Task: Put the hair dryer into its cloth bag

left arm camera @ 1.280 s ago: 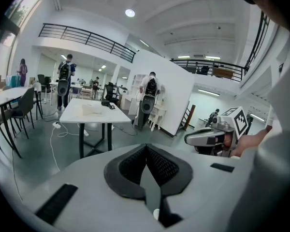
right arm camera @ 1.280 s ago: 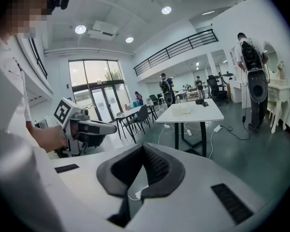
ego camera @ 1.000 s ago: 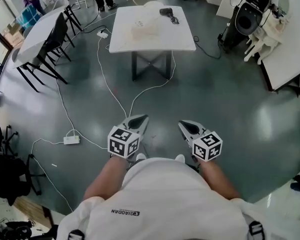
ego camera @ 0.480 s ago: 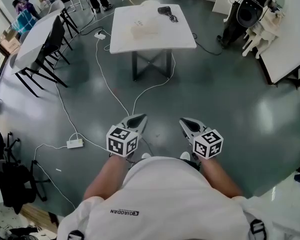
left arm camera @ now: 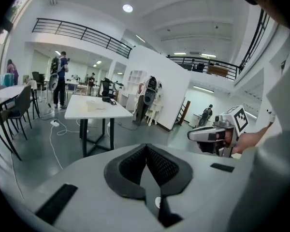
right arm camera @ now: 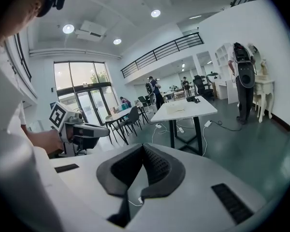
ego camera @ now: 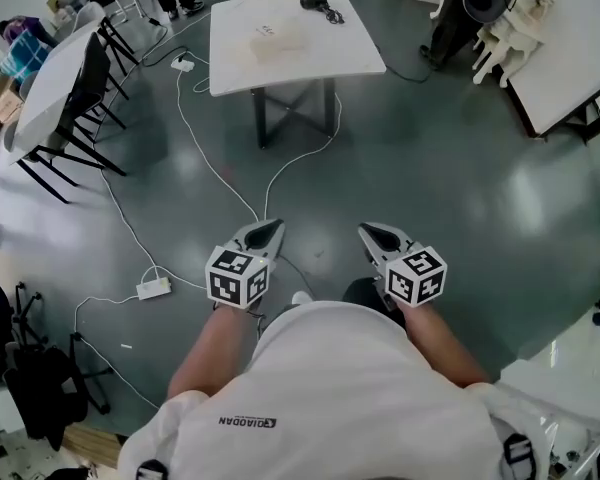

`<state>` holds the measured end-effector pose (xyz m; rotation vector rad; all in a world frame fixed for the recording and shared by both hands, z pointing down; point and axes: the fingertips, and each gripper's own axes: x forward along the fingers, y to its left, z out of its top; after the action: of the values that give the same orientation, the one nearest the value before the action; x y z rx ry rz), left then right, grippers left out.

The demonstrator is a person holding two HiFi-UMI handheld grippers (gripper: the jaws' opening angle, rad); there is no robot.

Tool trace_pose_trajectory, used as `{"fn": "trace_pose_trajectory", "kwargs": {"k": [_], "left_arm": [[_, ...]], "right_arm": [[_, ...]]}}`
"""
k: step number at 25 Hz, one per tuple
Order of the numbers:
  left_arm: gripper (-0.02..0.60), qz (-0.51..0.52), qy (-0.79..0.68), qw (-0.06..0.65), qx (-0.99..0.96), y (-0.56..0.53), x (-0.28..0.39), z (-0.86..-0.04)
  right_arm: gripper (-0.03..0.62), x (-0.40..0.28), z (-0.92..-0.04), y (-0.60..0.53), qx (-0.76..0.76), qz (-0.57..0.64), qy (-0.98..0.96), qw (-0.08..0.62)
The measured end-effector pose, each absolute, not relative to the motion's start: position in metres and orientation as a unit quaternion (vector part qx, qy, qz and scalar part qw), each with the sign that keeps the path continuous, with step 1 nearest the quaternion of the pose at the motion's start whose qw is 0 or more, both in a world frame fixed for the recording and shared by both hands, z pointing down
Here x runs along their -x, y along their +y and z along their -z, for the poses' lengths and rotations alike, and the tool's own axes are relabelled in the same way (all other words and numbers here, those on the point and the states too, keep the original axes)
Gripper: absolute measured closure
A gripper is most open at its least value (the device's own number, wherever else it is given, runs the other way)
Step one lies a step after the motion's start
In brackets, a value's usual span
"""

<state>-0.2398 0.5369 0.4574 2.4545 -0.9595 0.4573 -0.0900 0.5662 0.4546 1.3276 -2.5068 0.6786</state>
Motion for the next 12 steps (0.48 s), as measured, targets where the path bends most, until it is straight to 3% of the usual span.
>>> {"fn": "trace_pose_trajectory", "kwargs": {"k": [12], "left_arm": [[0.554, -0.154, -0.327, 0.246, -0.9, 0.522, 0.216, -0.467]], "right_arm": [[0.572, 0.082, -0.467, 0.556, -0.456, -0.252, -0.845, 0.12]]}}
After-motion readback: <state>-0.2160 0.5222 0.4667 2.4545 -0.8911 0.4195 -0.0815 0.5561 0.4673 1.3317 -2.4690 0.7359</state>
